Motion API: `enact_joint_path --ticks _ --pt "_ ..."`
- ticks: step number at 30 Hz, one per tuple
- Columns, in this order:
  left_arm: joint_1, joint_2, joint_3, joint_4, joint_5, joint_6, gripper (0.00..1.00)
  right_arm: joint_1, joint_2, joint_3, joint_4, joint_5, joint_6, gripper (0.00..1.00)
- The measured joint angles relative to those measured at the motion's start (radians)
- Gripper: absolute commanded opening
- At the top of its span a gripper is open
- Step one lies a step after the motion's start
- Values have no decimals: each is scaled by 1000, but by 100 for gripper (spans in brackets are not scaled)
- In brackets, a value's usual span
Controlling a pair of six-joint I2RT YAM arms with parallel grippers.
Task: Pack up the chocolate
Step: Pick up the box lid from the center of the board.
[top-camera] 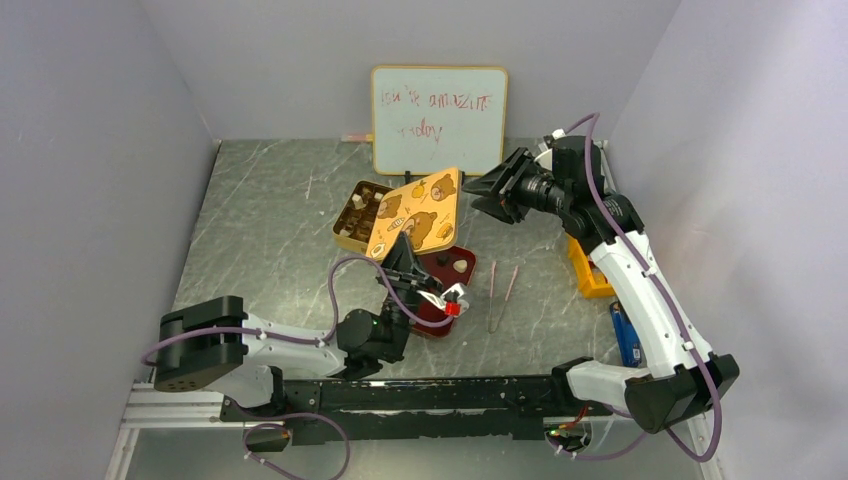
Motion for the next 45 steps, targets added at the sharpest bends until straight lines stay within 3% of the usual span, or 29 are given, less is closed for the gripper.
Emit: enact_joint_path --ticks 16,25,27,32,37,40,45 --pt "-11 0 0 -66 37 0 5 31 29 0 18 -49 -8 48" --pt "-12 0 0 -116 48 -22 5 70 67 -41 57 -66 -8 42" --pt "-13 0 0 -129 53 -25 5 76 71 -63 68 -71 -8 37" --pt "-14 1 0 -150 58 -34 5 85 75 -105 93 -76 -10 0" --pt "-14 15 2 -141 41 -52 6 84 74 -135 137 -90 -10 0" --pt "-14 28 8 -138 24 -52 14 83 74 -155 166 -90 -7 0" --pt "-14 44 31 -157 -12 -66 58 84 73 -191 231 -94 19 0"
